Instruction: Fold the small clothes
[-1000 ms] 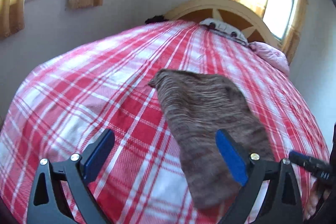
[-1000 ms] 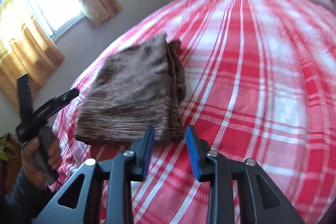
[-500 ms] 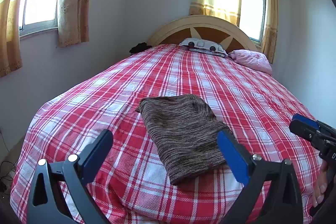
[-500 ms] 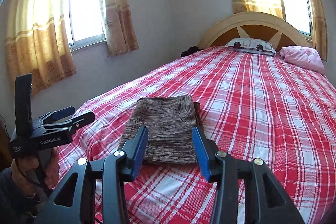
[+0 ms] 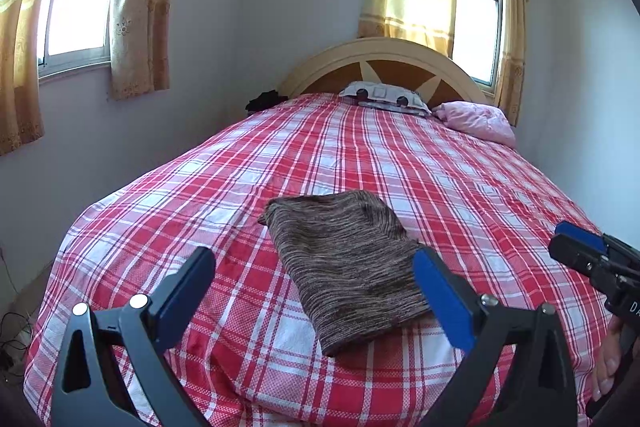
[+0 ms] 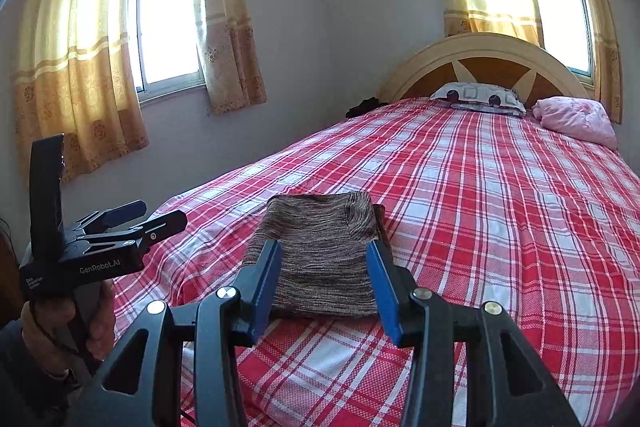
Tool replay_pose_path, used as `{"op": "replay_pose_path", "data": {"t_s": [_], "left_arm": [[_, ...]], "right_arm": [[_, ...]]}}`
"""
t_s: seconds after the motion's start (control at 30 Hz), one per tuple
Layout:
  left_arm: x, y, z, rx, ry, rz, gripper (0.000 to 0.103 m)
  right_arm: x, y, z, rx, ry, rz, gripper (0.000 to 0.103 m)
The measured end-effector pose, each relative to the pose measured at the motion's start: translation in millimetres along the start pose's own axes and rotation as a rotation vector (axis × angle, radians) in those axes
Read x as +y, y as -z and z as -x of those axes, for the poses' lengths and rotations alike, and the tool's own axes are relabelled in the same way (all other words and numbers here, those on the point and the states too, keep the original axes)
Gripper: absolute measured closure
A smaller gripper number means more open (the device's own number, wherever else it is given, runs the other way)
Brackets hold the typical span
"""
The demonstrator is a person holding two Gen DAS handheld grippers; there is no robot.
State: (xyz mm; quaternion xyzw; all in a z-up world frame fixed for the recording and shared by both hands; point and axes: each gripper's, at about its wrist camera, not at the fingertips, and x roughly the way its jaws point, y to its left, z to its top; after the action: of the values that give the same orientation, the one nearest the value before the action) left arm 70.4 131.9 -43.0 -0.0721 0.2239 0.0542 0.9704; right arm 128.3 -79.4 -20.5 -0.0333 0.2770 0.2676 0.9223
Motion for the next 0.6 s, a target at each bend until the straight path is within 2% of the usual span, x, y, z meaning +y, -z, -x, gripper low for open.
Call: {"op": "replay_pose_path", "data": {"t_s": [0.6], "left_arm": [[-9.3, 1.1, 4.3, -0.002, 0.002, -0.016, 0.001]], "right_arm": [[-1.3, 3.5, 10.4, -0.024, 0.001, -0.016, 0.057]]}}
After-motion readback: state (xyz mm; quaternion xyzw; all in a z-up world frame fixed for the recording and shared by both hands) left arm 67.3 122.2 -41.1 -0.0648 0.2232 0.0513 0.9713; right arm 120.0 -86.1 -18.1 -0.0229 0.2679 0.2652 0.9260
